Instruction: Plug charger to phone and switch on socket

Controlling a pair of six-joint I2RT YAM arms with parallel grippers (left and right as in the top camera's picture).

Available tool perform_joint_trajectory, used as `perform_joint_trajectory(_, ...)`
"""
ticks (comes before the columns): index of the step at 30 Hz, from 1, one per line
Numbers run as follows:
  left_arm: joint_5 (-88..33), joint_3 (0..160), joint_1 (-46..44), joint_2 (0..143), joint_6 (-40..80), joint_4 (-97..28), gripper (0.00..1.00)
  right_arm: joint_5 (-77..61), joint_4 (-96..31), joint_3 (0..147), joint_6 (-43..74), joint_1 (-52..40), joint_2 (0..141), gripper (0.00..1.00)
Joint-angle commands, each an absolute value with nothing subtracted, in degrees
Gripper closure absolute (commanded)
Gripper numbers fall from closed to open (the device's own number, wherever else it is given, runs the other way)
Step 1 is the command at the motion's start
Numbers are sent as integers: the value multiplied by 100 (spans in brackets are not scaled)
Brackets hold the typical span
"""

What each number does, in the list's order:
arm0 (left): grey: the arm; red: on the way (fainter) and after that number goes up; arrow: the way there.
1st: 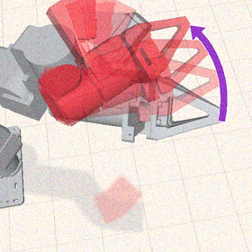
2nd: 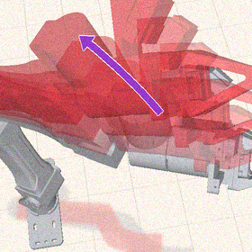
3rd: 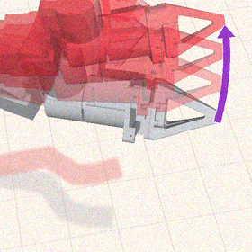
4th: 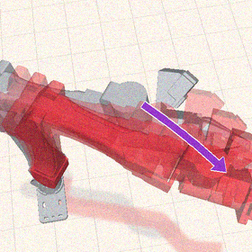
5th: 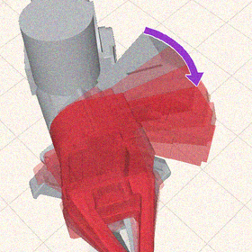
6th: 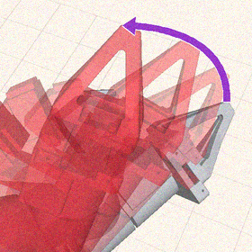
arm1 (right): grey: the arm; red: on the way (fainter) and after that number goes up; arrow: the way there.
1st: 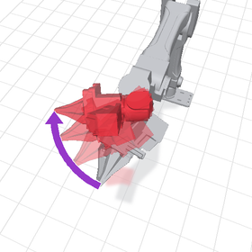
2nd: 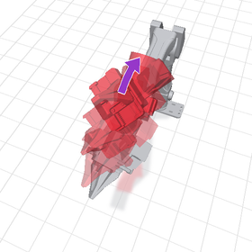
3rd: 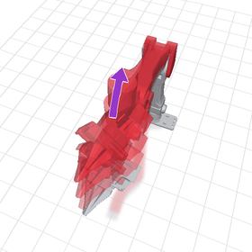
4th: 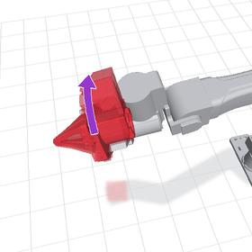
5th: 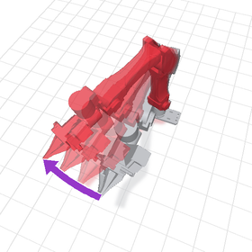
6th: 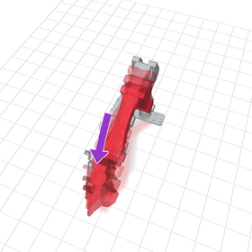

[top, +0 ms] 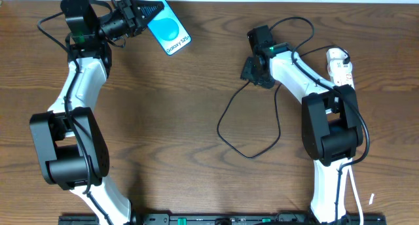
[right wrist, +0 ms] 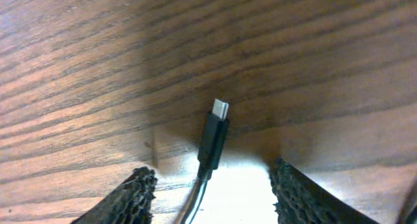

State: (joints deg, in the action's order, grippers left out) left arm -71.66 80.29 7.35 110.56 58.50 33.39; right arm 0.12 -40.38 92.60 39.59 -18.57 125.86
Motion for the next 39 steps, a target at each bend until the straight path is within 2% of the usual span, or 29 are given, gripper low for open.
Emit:
perform_joint_trajectory(1, -7269, 8086, 738, 10855, 5857, 3395, 93, -38, -4060, 9288, 4289, -1900, 12481, 63)
perform_joint_trajectory(5, -7288, 8086, 738, 10855, 5857, 3395, 93, -36, -4058, 9288, 4283, -1900, 12481, 81)
perform_joint_trajectory(7, -7288, 8086, 738, 10855, 5857, 3395, 92, -32, -4053, 9288, 4283, -1900, 12481, 84)
perform_joint_trajectory(19, -7288, 8086, 738, 10855, 5857, 3395, 93, 235, -3872, 9288, 4285, -1900, 12484, 80)
perform_joint_trajectory(39, -7308, 8086, 738, 10855, 5859, 3395, 93, 51, -3924, 9288, 4418, -1922, 12713, 80)
